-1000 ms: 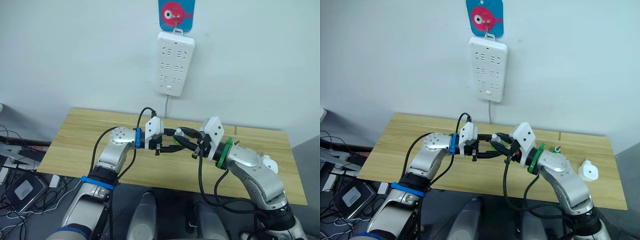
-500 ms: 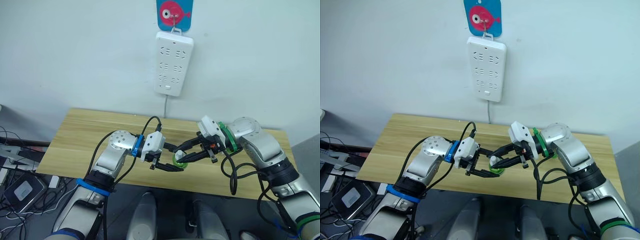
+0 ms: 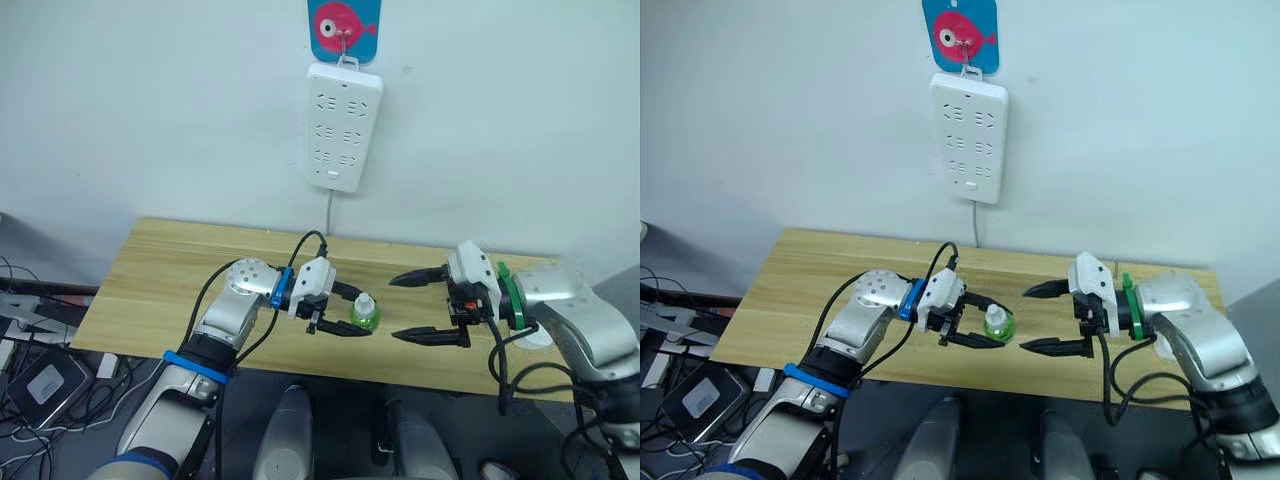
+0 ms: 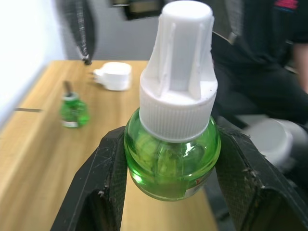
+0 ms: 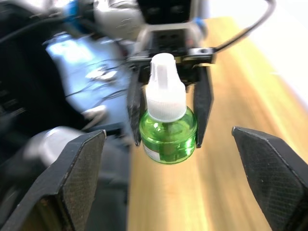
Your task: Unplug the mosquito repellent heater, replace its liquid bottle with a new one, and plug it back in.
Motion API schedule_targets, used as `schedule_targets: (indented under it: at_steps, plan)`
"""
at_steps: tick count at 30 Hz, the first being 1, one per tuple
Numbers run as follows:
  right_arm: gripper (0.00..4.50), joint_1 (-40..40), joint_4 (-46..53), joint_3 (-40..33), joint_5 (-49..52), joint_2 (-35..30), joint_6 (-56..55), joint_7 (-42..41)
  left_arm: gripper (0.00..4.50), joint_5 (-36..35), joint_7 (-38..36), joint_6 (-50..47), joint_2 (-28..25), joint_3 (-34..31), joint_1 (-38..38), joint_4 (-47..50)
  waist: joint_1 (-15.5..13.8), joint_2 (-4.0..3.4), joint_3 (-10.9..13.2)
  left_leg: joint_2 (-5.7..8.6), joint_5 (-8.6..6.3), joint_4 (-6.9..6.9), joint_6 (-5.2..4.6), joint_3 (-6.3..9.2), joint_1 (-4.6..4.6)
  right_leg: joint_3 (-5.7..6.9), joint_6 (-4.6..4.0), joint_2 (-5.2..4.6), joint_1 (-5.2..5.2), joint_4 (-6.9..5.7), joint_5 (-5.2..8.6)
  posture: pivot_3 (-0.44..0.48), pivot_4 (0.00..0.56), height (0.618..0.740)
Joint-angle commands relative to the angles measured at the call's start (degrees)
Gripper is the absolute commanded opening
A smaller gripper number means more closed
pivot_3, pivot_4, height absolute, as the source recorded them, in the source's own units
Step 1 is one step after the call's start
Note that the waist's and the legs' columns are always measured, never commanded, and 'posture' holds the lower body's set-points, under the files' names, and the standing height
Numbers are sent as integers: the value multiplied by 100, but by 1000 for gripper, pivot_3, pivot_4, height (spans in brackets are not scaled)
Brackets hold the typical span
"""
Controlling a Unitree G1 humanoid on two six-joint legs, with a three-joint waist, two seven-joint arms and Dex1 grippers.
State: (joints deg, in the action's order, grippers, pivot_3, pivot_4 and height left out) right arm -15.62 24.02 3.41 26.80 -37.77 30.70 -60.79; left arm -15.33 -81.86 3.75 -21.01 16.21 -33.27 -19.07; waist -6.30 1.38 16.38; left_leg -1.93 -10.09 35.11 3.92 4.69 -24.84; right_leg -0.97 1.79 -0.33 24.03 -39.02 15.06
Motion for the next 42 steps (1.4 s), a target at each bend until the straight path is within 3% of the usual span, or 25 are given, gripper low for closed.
schedule_targets:
  at_steps: [1, 6, 14, 21, 29, 34, 37, 39, 42]
  plan:
    - [4462, 81, 717, -22, -149, 392, 217, 1086, 2225, -20, 161, -3, 56, -137, -72, 18, 46, 0, 0, 0, 0, 0, 0, 0, 0, 0, 0, 0, 0, 0, 0, 220, 272, 740]
    - [4462, 123, 949, 565, -651, 987, 226, 2000, 2225, 25, 321, 16, 186, -94, -160, -32, 84, 0, 0, 0, 0, 0, 1, 1, -1, 3, 1, 0, 0, 1, 1, 222, 263, 740]
    - [4462, -3, 717, 718, -936, 1260, 129, 2437, 2225, 45, 246, 74, 191, -98, -191, -95, 155, 0, -1, 2, 0, 0, 1, 1, -2, 3, 1, -2, -1, 4, 1, 213, 250, 740]
    - [4462, 227, 723, 153, -798, 773, 57, 2188, 2225, 33, 224, 43, 140, -101, -78, 18, 177, 0, -1, 2, 0, -1, 1, 2, -3, 4, 1, -2, -1, 4, 1, 214, 246, 740]
    - [4462, 692, 1147, -753, 243, -9, 475, 1602, 2225, 50, 258, 93, 93, -143, -60, -19, 177, 0, -2, 3, 1, 0, 0, 1, -1, 3, 2, -3, -3, 3, 0, 222, 241, 740]
    - [4462, 525, 1349, -797, 1174, 198, 1091, 1755, 2225, 55, 257, 100, 91, -153, -60, -39, 198, 0, -2, 2, 0, -1, 0, 1, 0, 2, 1, -2, -2, 2, 0, 221, 241, 740]
    - [3895, 292, 1374, -607, 1333, 475, 1299, 2081, 2225, 60, 268, 105, 108, -152, -81, -59, 197, 0, -2, 2, 1, 0, 0, 2, 0, 3, 1, -2, -2, 1, 0, 224, 245, 740]
    - [3200, 162, 1374, -407, 1244, 603, 1336, 2250, 2225, 60, 272, 101, 116, -155, -99, -64, 194, 0, -2, 2, 1, 1, 0, 2, -1, 3, 2, -2, -2, 1, 0, 224, 245, 740]
    - [3200, 16, 1284, -124, 1120, 807, 1316, 2480, 2225, 60, 274, 96, 122, -154, -106, -61, 193, 0, -2, 3, 0, 1, 0, 1, -2, 2, 2, -3, -2, 3, 0, 225, 253, 740]
